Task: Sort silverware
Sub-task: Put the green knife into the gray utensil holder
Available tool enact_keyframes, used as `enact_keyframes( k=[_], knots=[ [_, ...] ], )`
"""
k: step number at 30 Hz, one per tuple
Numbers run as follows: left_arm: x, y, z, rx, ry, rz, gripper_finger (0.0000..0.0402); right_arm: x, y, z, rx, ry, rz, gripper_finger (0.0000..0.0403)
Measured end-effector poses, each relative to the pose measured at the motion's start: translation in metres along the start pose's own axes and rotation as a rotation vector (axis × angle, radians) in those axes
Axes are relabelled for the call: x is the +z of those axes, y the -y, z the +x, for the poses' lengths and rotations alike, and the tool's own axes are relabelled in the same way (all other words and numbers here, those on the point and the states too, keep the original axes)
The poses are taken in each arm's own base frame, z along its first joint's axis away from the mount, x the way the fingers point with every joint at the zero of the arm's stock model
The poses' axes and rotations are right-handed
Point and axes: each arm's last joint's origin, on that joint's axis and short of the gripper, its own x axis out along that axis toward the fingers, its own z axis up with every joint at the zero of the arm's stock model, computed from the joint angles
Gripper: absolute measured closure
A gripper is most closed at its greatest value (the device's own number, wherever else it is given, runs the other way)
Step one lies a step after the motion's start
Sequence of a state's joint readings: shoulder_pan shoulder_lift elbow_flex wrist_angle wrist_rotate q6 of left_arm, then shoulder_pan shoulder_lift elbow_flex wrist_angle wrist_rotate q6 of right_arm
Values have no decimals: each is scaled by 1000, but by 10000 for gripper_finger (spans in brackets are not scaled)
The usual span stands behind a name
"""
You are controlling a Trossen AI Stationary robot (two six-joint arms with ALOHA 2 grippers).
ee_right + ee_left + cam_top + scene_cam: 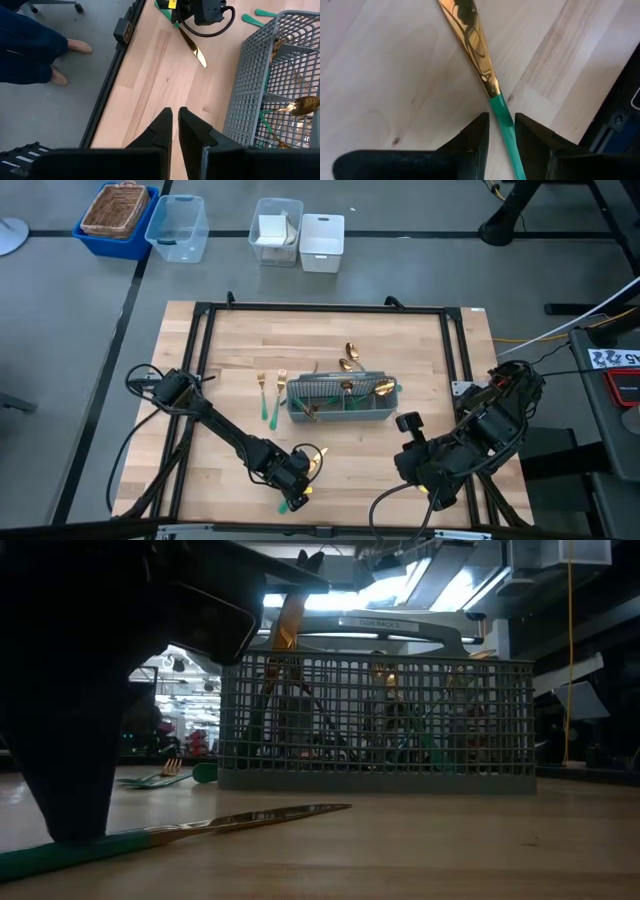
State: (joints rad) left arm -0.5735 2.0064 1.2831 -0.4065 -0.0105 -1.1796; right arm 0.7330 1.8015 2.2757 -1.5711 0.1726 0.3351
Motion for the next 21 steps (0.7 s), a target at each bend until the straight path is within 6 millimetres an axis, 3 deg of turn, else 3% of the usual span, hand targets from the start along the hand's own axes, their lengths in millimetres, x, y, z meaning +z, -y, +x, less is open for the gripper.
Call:
enact_keyframes(
  k=[13,21],
  knots=[
    [16,-1,0,-54,34,-58,315,0,0,0,0,0,0,370],
    [31,-6,-2,-101,-71,-99,315,0,0,0,0,0,0,370]
  ],
)
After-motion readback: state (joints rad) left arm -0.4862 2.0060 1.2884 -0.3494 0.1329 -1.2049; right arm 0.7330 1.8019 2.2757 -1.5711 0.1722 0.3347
